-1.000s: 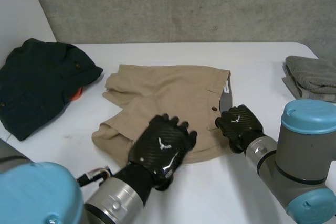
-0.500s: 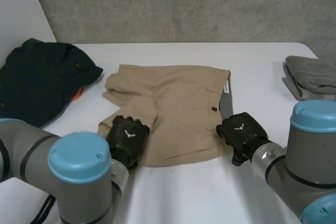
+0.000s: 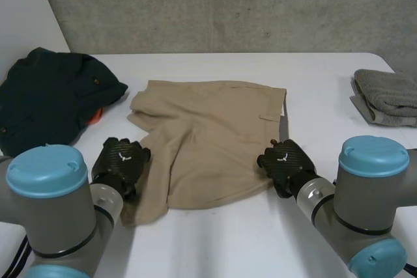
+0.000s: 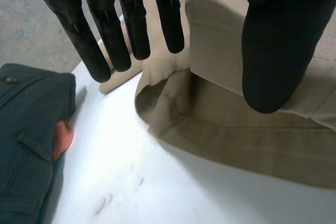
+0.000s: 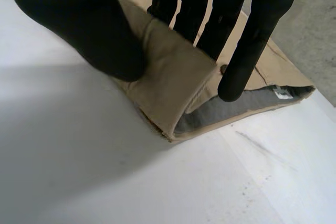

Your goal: Fold the laundry.

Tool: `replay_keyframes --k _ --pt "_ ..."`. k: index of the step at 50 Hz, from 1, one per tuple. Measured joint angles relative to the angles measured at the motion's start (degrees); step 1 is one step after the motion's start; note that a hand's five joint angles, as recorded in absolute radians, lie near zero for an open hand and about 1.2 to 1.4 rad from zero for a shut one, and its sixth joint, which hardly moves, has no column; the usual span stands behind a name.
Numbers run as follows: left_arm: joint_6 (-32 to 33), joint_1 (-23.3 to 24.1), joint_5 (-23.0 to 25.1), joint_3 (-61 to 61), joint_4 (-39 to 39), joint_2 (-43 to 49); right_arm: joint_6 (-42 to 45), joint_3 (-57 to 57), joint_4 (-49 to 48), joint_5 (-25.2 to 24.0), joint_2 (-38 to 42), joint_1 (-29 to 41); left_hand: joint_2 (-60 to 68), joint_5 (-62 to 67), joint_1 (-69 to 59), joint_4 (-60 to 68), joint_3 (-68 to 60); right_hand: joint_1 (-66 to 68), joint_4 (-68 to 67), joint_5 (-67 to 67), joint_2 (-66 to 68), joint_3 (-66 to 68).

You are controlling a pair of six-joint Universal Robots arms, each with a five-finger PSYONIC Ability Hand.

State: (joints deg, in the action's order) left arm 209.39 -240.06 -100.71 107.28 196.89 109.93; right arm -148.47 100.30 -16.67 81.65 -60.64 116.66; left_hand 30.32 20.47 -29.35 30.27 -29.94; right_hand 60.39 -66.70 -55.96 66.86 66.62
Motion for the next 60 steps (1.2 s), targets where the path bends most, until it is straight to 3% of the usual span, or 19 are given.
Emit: replay_keyframes --k 15,23,33,37,39,41,44,51,55,60 --pt "-0.95 4.11 0.76 4.97 -7.49 -11.30 -0.60 0.96 -0.68 4.36 -3.74 -0.62 1.19 1.46 -2.35 1.68 -1.67 0.77 -2.03 -1.49 0.32 1.38" --pt "-3.51 5.65 0.61 6.81 -11.06 -10.82 -0.61 1.14 -0.51 6.86 -4.10 -0.65 1.49 1.66 -2.35 1.68 -1.67 0.77 -2.06 -1.50 0.32 1.38" --pt "-4.55 4.80 0.81 6.68 -7.52 -5.02 -0.65 1.27 0.23 7.36 -4.69 -0.65 2.44 2.42 -3.51 2.67 -2.76 0.77 -2.06 -1.50 0.32 1.38" --pt "-4.37 4.36 0.76 6.14 -4.73 -2.87 -0.68 1.38 0.78 7.33 -5.14 -0.68 8.72 8.12 -10.41 8.47 -8.62 0.77 -2.06 -1.45 0.32 1.38" --pt "-4.21 4.14 0.70 5.91 -3.12 -1.97 -0.68 1.46 0.97 7.34 -5.41 -0.70 25.25 23.88 -27.88 24.52 -24.67 0.77 -2.06 -1.49 0.32 1.38" --pt "-4.09 4.00 0.63 5.80 -2.18 -1.58 -0.67 1.54 1.07 7.35 -5.67 -0.71 31.25 30.50 -33.63 31.37 -31.42 0.77 -2.06 -1.50 0.32 1.38" --pt "-3.78 3.64 0.34 5.58 0.05 -0.95 -0.62 1.83 1.42 7.35 -6.77 -0.73 37.96 35.94 -34.51 38.12 -38.13 0.77 -2.06 -1.50 0.32 1.38" --pt "-3.17 2.87 -0.12 5.26 0.51 -1.60 0.04 2.03 5.14 7.07 -10.57 -0.74 38.08 35.94 -34.51 38.21 -38.20 0.77 -2.06 -1.49 0.32 1.38" --pt "-2.44 2.49 -0.09 5.47 -3.74 -5.78 1.73 1.51 11.22 6.47 -14.62 -0.86 38.08 35.94 -34.51 38.21 -38.20 0.77 -2.06 -1.50 0.32 1.38" --pt "-1.74 3.06 0.15 5.15 -14.74 -13.77 8.78 0.43 21.24 6.09 -20.31 -1.91 38.08 35.94 -34.51 38.21 -38.20 0.77 -2.07 -1.50 0.32 1.38"
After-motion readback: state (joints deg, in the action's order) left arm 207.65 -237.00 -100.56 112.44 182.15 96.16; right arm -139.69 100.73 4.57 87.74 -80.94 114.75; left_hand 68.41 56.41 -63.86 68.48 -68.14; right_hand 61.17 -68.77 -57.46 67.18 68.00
